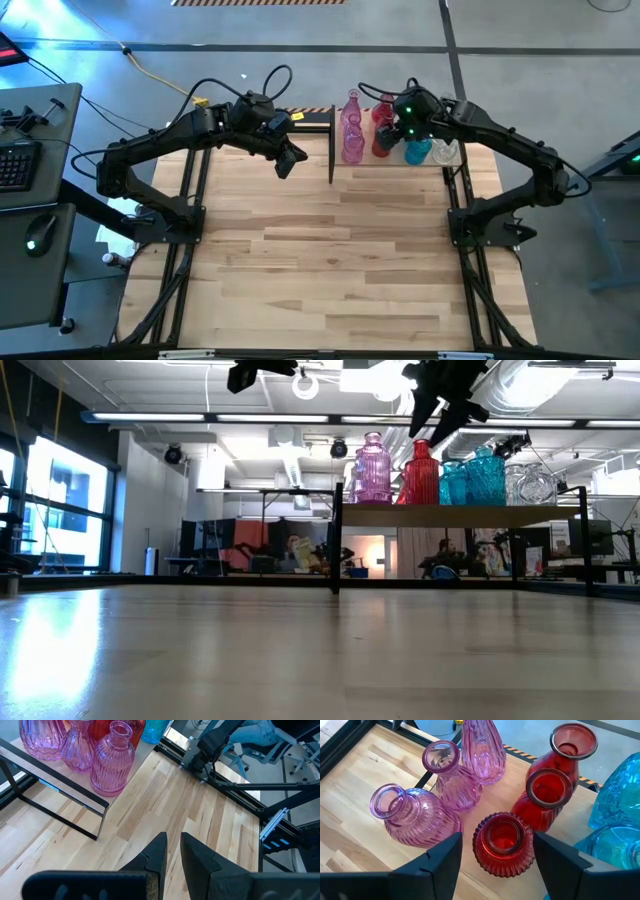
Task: Sort vases onto shelf
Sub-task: Adjust the vases on the shelf
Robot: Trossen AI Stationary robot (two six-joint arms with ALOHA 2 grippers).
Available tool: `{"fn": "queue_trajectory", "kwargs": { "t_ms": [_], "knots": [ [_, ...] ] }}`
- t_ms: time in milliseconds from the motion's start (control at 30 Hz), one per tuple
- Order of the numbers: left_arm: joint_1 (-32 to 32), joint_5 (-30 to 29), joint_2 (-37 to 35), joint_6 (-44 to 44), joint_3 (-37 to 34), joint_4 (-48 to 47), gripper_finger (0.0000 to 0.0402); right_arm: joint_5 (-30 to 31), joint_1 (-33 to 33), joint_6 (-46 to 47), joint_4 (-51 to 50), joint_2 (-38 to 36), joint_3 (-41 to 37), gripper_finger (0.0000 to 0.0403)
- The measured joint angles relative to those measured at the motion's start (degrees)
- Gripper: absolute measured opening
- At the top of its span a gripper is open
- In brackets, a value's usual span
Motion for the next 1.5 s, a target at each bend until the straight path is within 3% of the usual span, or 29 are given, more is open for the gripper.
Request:
{"fn": "queue_trajectory", "kwargs": {
  "t_ms": [733, 1500],
  "knots": [
    [0.0, 0.0, 0.0, -0.05, 0.0, 0.0, 0.0045, -1.01, 0.0, 0.16, -0.8, 0.0, 0.0, 0.0131],
    [-0.01, 0.0, 0.0, -0.03, 0.0, 0.0, 0.0045, -1.03, 0.02, 1.75, -2.37, -0.7, 0.0, 0.0117]
  ]
}}
